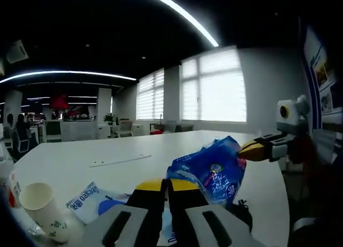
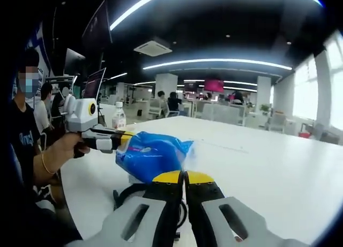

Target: Arrange the tabletop items into an orderly group along one side of the table until the central work area is clear of visible clutter.

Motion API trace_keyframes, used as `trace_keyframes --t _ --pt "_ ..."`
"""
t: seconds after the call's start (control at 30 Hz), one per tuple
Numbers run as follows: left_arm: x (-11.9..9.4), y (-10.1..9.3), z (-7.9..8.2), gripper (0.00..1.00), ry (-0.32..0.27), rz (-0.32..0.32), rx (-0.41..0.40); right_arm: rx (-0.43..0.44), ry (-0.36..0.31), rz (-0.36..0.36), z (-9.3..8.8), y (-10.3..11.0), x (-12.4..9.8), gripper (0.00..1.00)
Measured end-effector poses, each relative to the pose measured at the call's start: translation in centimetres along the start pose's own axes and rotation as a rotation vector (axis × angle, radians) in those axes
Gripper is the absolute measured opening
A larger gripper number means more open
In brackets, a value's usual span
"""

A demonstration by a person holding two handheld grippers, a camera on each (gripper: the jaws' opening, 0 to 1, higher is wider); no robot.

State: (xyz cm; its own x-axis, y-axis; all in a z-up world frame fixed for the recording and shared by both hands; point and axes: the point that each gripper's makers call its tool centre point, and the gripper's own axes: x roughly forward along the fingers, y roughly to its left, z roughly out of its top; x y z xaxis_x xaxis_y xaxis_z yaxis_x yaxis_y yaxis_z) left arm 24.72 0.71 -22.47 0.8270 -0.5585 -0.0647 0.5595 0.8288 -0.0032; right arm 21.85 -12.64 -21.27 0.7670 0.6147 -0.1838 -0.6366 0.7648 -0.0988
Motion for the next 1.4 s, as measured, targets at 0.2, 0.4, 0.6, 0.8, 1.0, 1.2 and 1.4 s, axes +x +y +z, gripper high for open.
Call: trace_keyframes --t 0.2,0.4,0.6,0.8,1.0,1.2,1.4 --pt "1.0 0.6 0.1 0.01 -0.006 0.005 -0.008 0.002 0.005 -0.008 0.0 -0.3 0.3 0.00" --pt "1.7 0.7 0.3 0.01 -0.011 -0.004 -0.019 0.002 0.004 -0.021 0.2 -0.9 0.6 0.00" --pt "2.3 0.7 0.2 0.01 0.015 -0.007 0.020 0.002 0.018 -0.033 -0.1 -1.4 0.9 0.00" --pt "2.6 0.5 0.7 0.01 0.011 0.000 0.022 0.019 0.011 -0.049 0.1 -2.1 0.9 0.00" --pt "3.3 0.2 1.2 0.01 0.026 -0.006 0.079 0.019 0.007 -0.073 0.5 -2.9 1.1 0.00" --pt "3.7 0.6 1.4 0.01 0.026 0.000 0.066 0.025 0.008 -0.081 0.4 -3.1 1.3 0.00" --pt "4.5 0.8 1.6 0.00 0.042 0.015 0.132 0.048 0.013 -0.104 0.3 -3.8 1.6 0.00"
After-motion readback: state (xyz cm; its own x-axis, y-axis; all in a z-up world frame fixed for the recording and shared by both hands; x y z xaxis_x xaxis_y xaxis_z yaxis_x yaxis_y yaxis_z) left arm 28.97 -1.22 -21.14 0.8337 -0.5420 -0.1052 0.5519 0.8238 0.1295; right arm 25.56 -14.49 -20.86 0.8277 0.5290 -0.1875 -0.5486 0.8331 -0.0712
